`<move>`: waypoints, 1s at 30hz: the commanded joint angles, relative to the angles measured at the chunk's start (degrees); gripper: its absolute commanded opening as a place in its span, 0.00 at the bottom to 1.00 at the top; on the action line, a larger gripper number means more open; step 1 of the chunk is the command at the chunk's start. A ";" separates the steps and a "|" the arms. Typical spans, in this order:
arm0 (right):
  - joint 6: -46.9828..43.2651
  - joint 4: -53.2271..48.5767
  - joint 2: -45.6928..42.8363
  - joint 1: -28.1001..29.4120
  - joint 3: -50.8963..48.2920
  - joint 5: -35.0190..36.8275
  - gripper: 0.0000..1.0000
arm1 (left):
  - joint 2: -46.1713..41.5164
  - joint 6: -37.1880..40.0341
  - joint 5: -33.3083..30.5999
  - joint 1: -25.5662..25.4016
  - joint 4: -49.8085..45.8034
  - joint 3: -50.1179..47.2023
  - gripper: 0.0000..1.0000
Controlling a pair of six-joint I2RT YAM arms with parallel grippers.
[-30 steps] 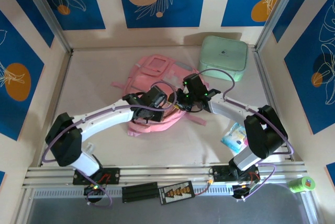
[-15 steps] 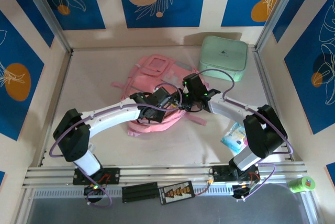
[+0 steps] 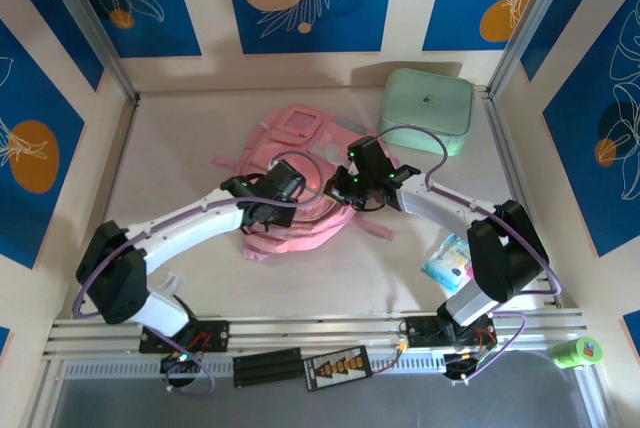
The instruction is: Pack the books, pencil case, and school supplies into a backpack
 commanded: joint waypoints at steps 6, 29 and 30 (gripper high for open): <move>-10.37 -3.17 2.55 -4.10 4.89 1.85 0.00 | -8.36 7.08 11.81 6.26 4.11 -6.37 0.00; 19.57 5.35 -20.28 -2.76 -19.67 -1.58 0.52 | -1.38 5.99 24.94 -4.96 11.94 -1.13 0.00; 19.74 5.91 -20.11 -2.56 -19.76 -1.57 0.52 | -1.41 6.13 24.66 -4.95 11.69 -1.18 0.00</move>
